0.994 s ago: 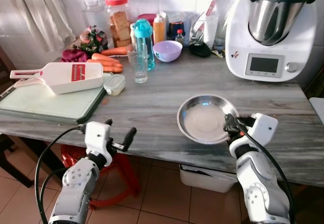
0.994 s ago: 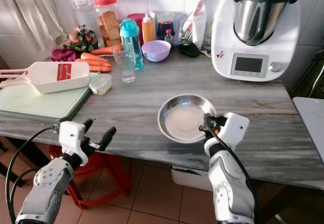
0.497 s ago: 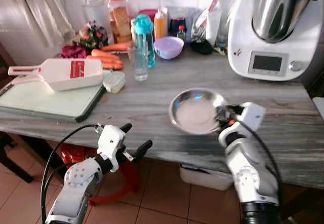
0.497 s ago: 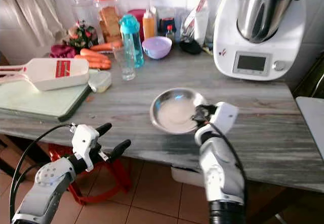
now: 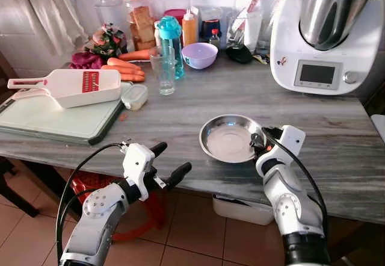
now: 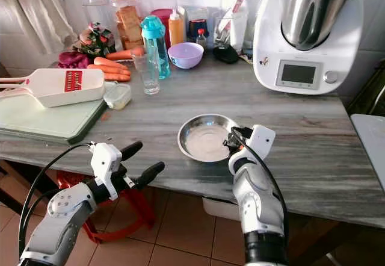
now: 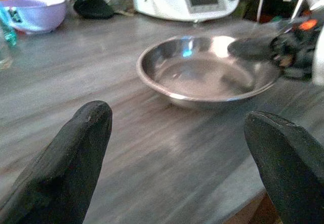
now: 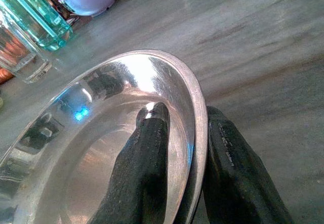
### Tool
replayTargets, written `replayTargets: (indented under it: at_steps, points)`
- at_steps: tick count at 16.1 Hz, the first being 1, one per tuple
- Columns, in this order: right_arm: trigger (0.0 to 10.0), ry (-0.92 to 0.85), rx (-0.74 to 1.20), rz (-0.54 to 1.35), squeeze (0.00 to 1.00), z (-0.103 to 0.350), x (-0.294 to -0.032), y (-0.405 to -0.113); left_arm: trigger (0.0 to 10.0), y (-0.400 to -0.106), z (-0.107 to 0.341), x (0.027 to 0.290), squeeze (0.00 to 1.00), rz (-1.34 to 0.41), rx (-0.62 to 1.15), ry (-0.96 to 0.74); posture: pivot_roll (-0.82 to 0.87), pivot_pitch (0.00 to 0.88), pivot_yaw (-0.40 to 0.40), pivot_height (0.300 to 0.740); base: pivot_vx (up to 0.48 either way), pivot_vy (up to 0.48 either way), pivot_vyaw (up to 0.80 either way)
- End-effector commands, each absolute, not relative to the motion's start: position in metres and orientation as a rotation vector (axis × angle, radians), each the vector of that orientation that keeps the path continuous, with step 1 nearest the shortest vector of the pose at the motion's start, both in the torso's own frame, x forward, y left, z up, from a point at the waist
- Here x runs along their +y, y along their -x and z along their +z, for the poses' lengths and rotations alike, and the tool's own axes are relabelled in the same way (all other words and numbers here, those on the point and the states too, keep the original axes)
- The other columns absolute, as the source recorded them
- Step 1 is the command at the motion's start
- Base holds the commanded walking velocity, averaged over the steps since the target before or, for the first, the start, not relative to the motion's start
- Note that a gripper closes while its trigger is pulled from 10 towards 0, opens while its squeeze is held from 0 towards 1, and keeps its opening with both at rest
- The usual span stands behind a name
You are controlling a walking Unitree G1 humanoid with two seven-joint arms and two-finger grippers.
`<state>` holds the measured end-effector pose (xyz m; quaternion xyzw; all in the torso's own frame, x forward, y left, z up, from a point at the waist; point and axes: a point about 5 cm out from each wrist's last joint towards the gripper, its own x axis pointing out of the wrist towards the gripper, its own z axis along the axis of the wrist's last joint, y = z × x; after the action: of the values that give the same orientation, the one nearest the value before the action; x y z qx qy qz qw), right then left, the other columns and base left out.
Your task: Setting the table
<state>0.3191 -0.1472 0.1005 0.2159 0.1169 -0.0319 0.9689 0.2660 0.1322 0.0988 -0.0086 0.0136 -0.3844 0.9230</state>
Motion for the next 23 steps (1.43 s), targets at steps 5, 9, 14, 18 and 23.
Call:
replayTargets:
  at_steps: [5, 9, 14, 18, 23]
  points:
    - [10.0, -0.450, 0.284, -0.049, 0.00, 0.096, -0.132, -0.326, 10.0, -0.263, 0.099, 0.132, 0.00, -0.840, 0.045, 0.015, 0.00, 0.009, 0.048, 0.740, 0.000, 0.000, 0.00]
    - [10.0, -0.462, 0.308, -0.064, 0.00, 0.090, -0.134, -0.327, 10.0, -0.260, 0.095, 0.130, 0.00, -0.877, 0.070, 0.016, 0.00, 0.010, 0.051, 0.740, 0.000, 0.000, 0.00]
    - [10.0, -0.481, 0.325, -0.078, 1.00, 0.084, -0.135, -0.324, 10.0, -0.262, 0.090, 0.132, 0.00, -0.889, 0.087, -0.001, 0.00, 0.010, 0.054, 0.740, 0.000, 0.000, 0.00]
    - [10.0, -0.493, 0.313, -0.082, 1.00, 0.087, -0.137, -0.324, 10.0, -0.262, 0.088, 0.131, 0.00, -0.888, 0.090, 0.012, -0.01, 0.013, 0.052, 0.740, 0.000, 0.000, 0.00]
    - [10.0, -0.497, 0.266, -0.058, 1.00, 0.098, -0.136, -0.327, 10.0, -0.260, 0.087, 0.128, 0.00, -0.898, 0.093, 0.026, -0.01, 0.007, 0.048, 0.740, 0.000, 0.000, 0.00]
